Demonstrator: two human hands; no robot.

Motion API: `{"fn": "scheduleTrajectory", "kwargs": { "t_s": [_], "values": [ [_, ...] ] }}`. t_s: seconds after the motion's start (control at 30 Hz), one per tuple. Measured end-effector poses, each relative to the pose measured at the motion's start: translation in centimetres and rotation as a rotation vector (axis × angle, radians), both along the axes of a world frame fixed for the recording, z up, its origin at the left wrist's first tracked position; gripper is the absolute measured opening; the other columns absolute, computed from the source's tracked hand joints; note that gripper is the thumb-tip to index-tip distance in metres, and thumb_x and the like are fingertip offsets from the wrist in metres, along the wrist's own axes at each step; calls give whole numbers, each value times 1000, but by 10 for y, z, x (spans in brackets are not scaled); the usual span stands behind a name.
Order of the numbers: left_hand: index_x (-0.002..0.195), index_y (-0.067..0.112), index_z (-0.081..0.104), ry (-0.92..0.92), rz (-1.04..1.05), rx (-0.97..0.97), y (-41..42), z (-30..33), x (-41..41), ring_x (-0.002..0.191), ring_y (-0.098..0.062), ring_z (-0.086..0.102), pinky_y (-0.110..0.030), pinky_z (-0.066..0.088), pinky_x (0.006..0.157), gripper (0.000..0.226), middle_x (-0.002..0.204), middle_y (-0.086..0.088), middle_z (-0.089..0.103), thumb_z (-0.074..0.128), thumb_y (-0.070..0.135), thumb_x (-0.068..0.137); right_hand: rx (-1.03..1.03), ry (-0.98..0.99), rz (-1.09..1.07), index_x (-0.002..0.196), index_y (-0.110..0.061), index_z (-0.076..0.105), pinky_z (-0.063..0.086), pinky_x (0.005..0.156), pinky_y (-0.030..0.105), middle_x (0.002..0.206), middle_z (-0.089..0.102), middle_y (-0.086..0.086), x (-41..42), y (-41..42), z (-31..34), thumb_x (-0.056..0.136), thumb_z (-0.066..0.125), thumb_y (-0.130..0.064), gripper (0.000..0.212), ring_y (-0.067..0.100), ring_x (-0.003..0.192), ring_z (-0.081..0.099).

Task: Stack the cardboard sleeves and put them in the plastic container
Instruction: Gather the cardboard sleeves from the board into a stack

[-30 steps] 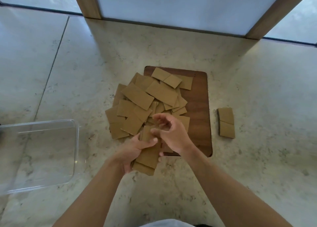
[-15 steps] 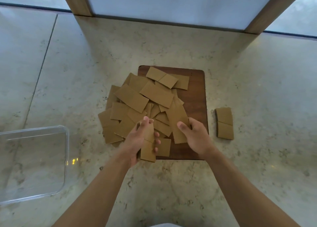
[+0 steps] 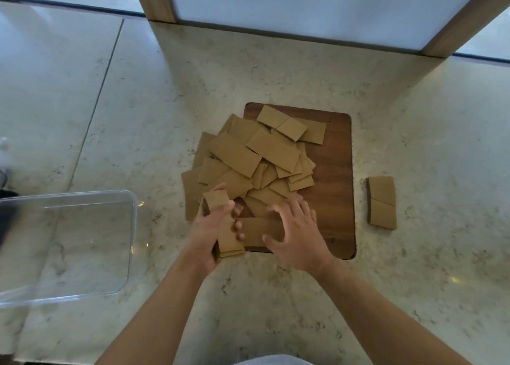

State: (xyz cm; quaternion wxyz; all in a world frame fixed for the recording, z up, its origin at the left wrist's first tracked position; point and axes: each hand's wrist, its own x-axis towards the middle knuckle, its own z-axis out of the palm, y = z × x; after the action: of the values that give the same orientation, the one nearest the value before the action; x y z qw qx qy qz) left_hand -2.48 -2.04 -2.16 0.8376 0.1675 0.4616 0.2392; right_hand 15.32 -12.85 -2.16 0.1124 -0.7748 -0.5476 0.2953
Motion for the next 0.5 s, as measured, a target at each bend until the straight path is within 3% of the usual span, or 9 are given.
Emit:
{"fn": "scheduleTrajectory", "kwargs": {
  "t_s": [0.07,0.13,0.23,0.3,0.33,0.43,0.5],
  "values": [
    [124,32,66,-71,34,-70,3,1,-11,64,-23,59,-35,52,54,31,87,-12,63,73,27,94,-142,-88,60,148,-26,47,32,109,44,136,46,1,4,-7,-4,87,66,-61,73,25,129,39],
    [124,28,64,-77,23,-92,2,2,-19,63,-24,58,-34,50,52,33,87,-14,63,72,35,93,-175,-69,23,142,-21,53,35,104,40,131,51,-1,9,-11,-4,89,69,-58,67,23,124,46],
    [123,23,63,12,-17,-30,-2,5,-24,65,-29,66,-38,56,54,32,89,-17,67,73,33,95,-123,247,-156,105,-14,66,48,77,31,100,63,-7,16,-15,1,97,67,-40,28,13,91,61],
    [123,20,63,102,-22,36,-5,6,-22,67,-32,71,-43,61,58,28,87,-17,71,74,27,98,-69,477,-330,83,-11,58,38,61,29,75,56,-10,16,-16,7,101,60,-40,34,5,63,50],
    [125,20,64,118,-28,54,-7,7,-20,68,-32,72,-44,62,60,30,86,-16,72,74,28,98,-32,540,-410,77,-11,52,34,60,31,70,49,-5,15,-15,11,103,57,-42,41,8,59,43],
    [136,20,59,55,-92,107,-13,14,-9,72,-30,69,-43,61,64,57,91,-16,70,79,41,88,-21,661,-600,87,1,57,44,62,34,78,53,8,0,-4,21,106,53,-43,48,19,68,52],
    [140,21,56,70,-156,116,-18,19,2,82,-34,74,-45,63,69,75,102,-16,74,86,48,76,-92,867,-670,103,-4,64,56,71,31,91,64,8,-18,3,24,105,52,-44,41,19,80,65]
  ]
}}
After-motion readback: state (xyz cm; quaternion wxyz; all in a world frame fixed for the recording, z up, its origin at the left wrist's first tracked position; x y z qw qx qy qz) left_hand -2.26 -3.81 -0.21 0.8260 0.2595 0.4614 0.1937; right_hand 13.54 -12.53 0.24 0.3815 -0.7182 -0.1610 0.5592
